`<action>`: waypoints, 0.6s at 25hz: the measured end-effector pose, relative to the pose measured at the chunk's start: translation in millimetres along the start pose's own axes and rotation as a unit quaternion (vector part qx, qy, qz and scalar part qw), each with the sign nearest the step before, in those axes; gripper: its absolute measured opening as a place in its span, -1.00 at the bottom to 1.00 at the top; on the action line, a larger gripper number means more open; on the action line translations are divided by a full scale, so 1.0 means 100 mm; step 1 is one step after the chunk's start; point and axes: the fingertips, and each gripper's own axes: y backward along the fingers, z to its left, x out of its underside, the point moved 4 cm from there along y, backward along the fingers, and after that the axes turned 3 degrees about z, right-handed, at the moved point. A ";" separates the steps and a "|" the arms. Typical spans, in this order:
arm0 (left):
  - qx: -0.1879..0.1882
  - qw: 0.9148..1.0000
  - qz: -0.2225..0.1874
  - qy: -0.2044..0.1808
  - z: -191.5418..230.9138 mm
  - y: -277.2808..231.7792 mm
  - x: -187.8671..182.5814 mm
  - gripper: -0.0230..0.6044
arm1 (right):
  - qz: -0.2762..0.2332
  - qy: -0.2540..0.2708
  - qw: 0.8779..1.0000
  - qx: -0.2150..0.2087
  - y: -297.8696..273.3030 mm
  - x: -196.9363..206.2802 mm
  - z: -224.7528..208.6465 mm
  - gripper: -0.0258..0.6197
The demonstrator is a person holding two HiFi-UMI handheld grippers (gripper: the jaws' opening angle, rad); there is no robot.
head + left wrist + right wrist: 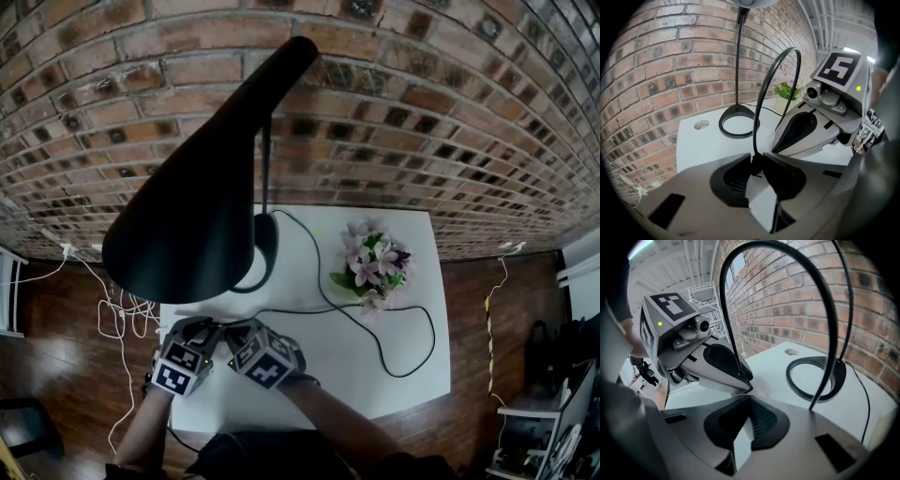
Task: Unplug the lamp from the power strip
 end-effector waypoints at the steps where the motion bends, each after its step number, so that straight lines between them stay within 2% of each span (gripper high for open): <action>1: -0.002 1.000 -0.002 0.003 0.00 0.00 0.00 -0.66 | -0.002 -0.006 1.000 -0.001 0.00 0.00 0.00 -0.95; 11: -0.001 0.999 -0.011 0.050 0.03 0.01 -0.03 -0.68 | 0.008 0.002 1.000 -0.002 0.00 0.00 -0.01 -0.94; 15: -0.010 0.999 -0.009 0.046 0.03 0.02 -0.04 -0.68 | 0.016 -0.001 1.000 -0.004 -0.01 -0.01 0.00 -0.94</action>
